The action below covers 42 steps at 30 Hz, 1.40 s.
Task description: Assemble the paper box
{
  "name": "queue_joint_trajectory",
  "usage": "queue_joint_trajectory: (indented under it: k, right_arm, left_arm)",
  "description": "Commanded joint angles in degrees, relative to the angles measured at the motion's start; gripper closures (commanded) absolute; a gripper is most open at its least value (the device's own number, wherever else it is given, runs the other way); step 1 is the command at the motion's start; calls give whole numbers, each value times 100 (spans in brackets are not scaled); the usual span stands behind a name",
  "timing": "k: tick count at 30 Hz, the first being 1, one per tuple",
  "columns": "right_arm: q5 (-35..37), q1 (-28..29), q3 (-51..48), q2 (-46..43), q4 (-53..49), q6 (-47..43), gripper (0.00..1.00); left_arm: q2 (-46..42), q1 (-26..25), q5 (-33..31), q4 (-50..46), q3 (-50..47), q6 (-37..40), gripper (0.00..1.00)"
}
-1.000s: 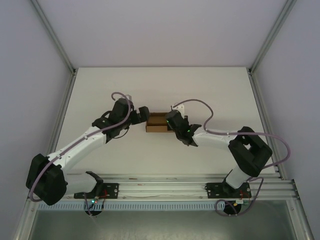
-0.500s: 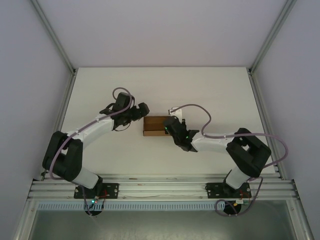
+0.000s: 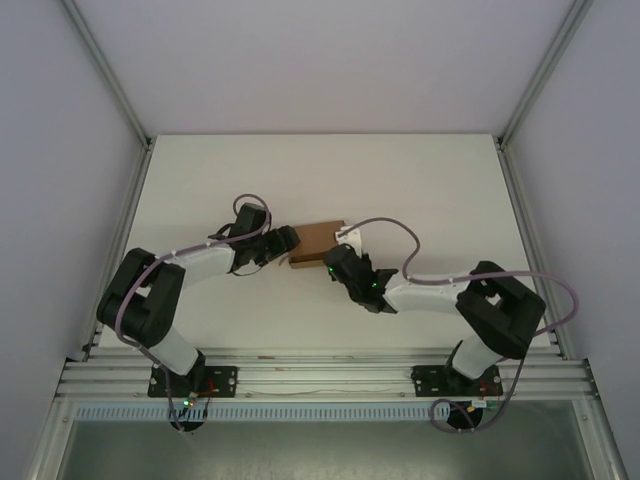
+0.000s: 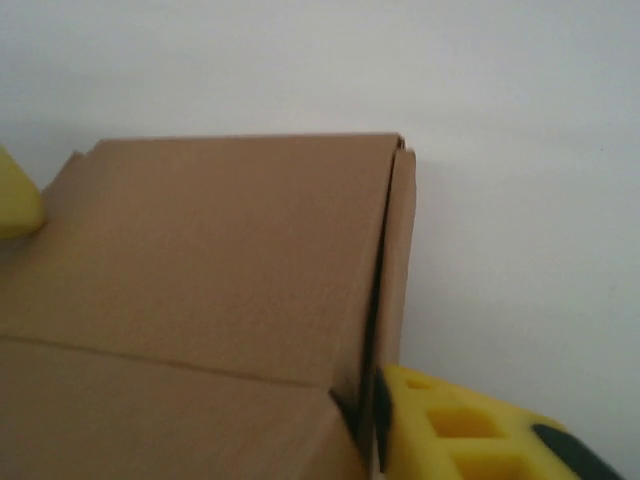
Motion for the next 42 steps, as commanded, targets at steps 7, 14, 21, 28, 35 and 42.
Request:
queue_joint_trajectory:
  k: [7,14,21,28,35,42]
  right_arm:
    - [-548,23,-590,-1255,-1031,349,33]
    - [-1119,-313,-567,-1712,-1368,72,11]
    - [-2286,-1240,-453,-1698,-1101,343,0]
    - [-3518,-2275,-99,-1123,-1062,671,0]
    - [-4971,-2974,569,-103,-1063,661,0]
    - [-6066,-3146,1116,697,-788,732,0]
  left_arm:
    - [334,26,298,657,-139,159,33]
    - [568,32,312,773,75,426,38]
    - [905,36,509,1062,164,636,45]
    - [1117,152,904,1572,-75,585,56]
    - [1166,321,1205,2080,-454,493,70]
    - [1244,562,1759,2885,-865,345,78]
